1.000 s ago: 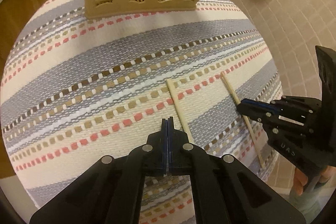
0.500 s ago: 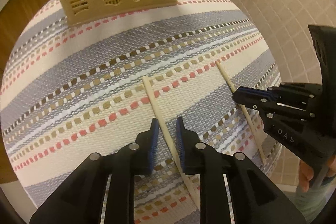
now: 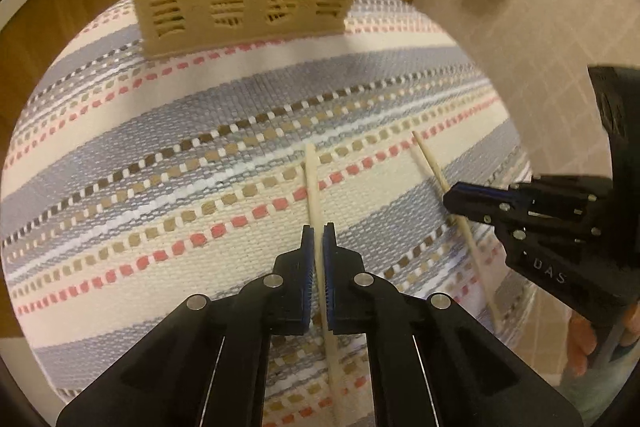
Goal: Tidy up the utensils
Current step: 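Carry both chopsticks into the beige caddy and open both tools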
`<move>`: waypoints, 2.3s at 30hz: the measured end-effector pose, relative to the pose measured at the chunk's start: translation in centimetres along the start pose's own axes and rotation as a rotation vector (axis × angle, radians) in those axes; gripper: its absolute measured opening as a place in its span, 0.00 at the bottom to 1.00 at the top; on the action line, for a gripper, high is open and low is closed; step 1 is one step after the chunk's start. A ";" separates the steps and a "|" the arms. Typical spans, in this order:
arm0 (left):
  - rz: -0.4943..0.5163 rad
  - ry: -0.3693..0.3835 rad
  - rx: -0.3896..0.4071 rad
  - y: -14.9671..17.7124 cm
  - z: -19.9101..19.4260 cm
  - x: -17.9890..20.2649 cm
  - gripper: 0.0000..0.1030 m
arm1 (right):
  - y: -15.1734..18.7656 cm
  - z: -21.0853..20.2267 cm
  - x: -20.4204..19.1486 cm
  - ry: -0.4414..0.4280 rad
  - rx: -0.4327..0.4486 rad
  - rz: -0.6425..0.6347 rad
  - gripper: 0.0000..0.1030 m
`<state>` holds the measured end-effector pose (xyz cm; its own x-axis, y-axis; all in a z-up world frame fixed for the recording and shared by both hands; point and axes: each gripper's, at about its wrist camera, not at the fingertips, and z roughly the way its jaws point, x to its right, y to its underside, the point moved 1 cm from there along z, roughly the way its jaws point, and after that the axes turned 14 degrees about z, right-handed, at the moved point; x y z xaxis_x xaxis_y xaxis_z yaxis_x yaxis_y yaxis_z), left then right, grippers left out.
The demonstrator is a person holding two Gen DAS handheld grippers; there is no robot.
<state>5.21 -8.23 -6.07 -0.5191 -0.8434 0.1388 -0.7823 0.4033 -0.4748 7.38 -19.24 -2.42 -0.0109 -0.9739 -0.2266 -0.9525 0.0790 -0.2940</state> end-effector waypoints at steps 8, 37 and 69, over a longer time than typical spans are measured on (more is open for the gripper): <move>-0.009 -0.009 0.168 0.3 -5.5 -1.5 0.02 | 0.7 -4.5 0.4 -0.118 0.148 -0.001 0.04; -0.084 -0.169 0.931 -10.4 -23.0 -5.0 0.03 | -8.4 -20.4 -5.0 -0.404 0.665 -0.015 0.03; -0.050 -0.356 0.990 -12.9 -12.0 -6.9 0.21 | -16.1 -10.1 -7.7 -0.271 0.612 -0.102 0.04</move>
<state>14.74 -3.37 9.57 -0.2372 -0.9714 -0.0097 -0.0863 0.0310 -0.9958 19.75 -15.19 13.40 0.2232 -0.9014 -0.3711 -0.5995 0.1733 -0.7814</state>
